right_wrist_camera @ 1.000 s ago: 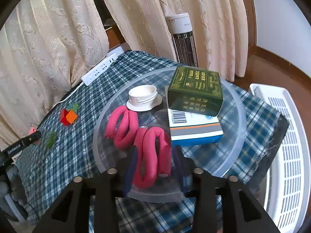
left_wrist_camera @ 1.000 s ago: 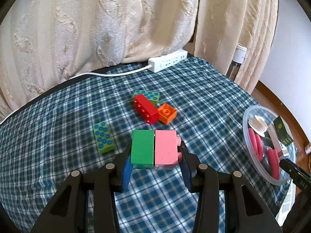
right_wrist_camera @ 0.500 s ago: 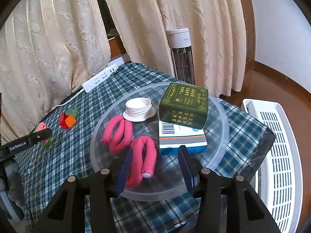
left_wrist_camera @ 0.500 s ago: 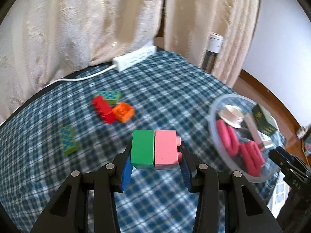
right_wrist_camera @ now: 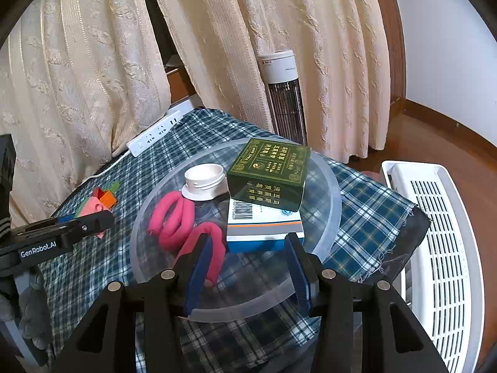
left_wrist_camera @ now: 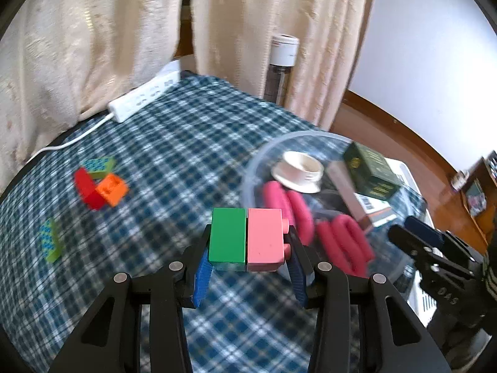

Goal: Organize objects
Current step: 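Release the curler into the bowl with the right tool while the left tool drops the blocks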

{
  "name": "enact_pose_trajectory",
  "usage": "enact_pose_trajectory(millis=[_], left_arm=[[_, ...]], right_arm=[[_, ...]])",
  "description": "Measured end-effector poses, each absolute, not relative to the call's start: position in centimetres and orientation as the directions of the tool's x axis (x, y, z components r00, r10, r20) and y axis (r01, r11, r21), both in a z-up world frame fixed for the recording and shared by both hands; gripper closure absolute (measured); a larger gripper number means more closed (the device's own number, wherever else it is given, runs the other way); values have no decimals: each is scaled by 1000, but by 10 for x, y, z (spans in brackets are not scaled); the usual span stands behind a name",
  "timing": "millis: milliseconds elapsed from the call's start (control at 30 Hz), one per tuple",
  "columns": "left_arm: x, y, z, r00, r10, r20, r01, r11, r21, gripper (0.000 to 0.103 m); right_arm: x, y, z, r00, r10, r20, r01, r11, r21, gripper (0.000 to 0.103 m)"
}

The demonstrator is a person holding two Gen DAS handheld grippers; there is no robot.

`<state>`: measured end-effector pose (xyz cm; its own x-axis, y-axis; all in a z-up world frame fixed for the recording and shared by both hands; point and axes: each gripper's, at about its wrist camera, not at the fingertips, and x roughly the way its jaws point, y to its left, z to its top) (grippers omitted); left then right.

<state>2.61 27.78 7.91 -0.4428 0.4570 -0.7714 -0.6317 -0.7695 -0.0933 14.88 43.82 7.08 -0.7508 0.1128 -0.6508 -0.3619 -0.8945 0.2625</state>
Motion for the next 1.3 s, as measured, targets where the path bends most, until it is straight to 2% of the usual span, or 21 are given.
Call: enact_pose_trajectory(millis=[400, 433, 467, 533, 1300], left_arm=[[47, 317, 70, -375, 510, -774, -722, -684, -101, 58], [47, 318, 69, -367, 514, -775, -725, -680, -108, 54], [47, 319, 68, -357, 517, -778, -727, -677, -116, 43], [47, 317, 68, -362, 523, -772, -722, -681, -123, 37], [36, 288, 58, -461, 454, -763, -662, -748, -45, 37]], right_arm=[[152, 445, 70, -767, 91, -635, -346, -892, 290, 52], [152, 445, 70, -767, 90, -635, -345, -892, 292, 52], [151, 445, 70, -768, 88, -635, -345, -892, 293, 52], [151, 446, 70, -767, 87, -635, -345, -891, 295, 52], [144, 425, 78, -761, 87, -642, -332, -903, 271, 51]])
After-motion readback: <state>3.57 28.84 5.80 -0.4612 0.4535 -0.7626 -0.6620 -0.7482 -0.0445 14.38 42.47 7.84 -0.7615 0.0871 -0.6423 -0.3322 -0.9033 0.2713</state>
